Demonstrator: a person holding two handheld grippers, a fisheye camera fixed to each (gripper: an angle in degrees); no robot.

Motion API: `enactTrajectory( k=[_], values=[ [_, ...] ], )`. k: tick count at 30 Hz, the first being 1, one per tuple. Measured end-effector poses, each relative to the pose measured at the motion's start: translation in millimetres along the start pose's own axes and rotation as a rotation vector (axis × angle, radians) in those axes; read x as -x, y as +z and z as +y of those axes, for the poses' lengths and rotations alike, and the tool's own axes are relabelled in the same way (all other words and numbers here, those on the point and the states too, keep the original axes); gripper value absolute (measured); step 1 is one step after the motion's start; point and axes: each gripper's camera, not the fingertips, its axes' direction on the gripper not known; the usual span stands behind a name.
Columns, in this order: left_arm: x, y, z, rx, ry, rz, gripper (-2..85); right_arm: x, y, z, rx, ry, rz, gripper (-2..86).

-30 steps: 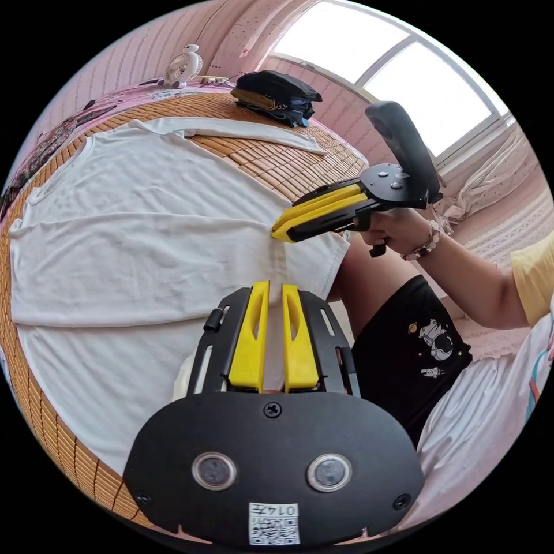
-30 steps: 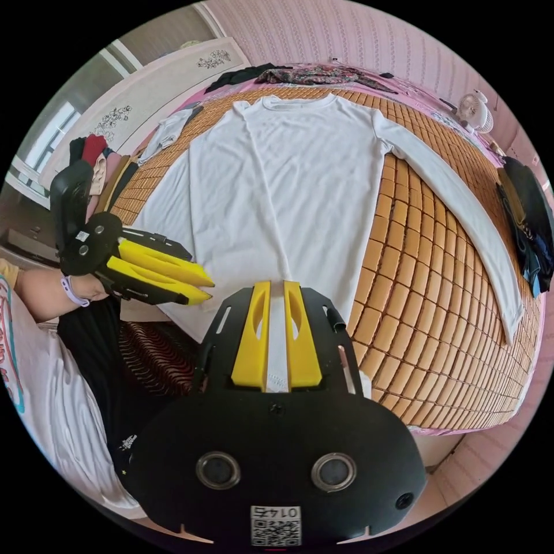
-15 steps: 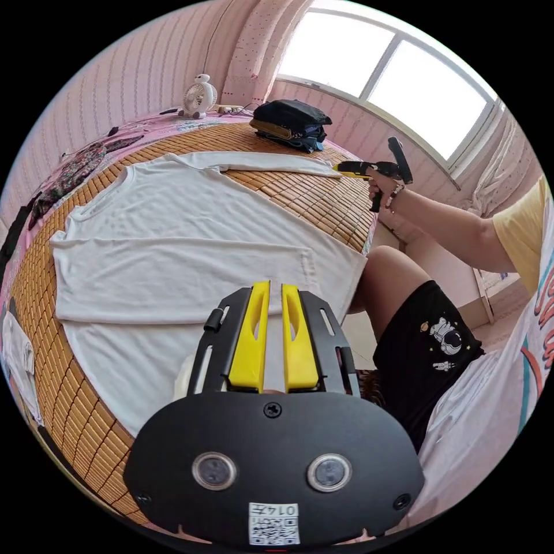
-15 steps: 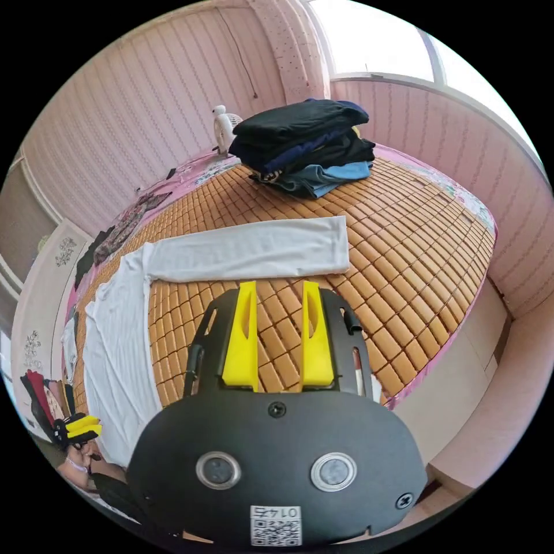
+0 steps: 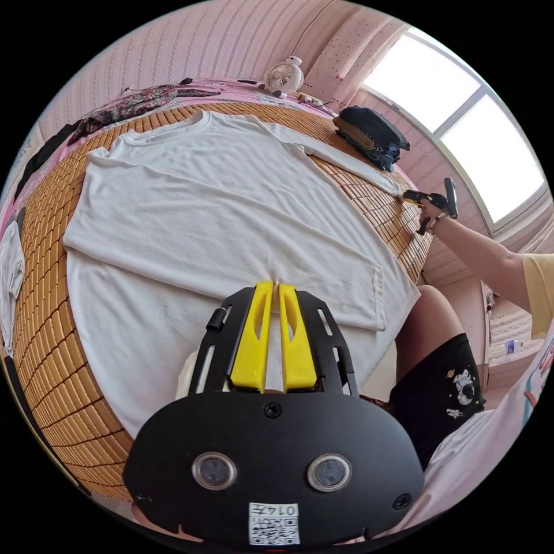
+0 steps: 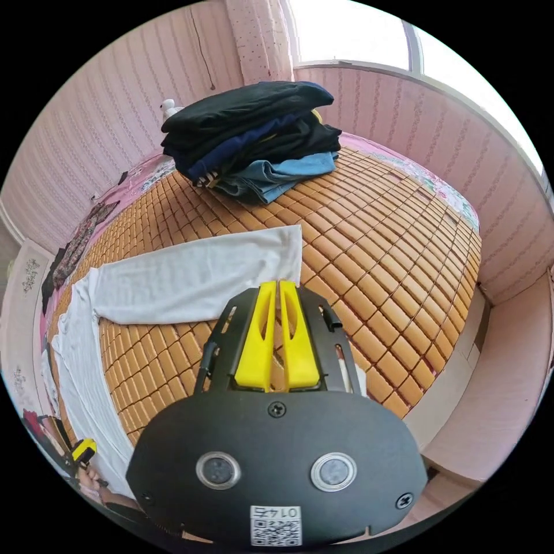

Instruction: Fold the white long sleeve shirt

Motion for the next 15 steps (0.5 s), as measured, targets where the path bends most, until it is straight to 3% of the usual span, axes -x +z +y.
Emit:
enactTrajectory(
  k=[7, 11, 14, 15],
  values=[
    [8.1, -40.1, 11.4, -0.090, -0.053, 0.089, -0.8, 69.5, -77.6, -4.4, -0.232, -0.207, -0.491, 0.2],
    [12.4, -72.5, 21.1, -0.151, -0.072, 0.115, -0.7, 139.9, -134.9, 18.7, -0.316, -0.414, -0.919, 0.6],
    [19.1, -105.2, 32.5, -0.203, -0.085, 0.122, 0.2, 202.1, -168.9, 68.0, -0.228, -0.693, -1.254, 1.4],
    [24.0, -118.5, 39.2, -0.222, -0.102, 0.114, 0.8, 229.9, -172.8, 97.3, -0.126, -0.836, -1.269, 2.0]
  ],
)
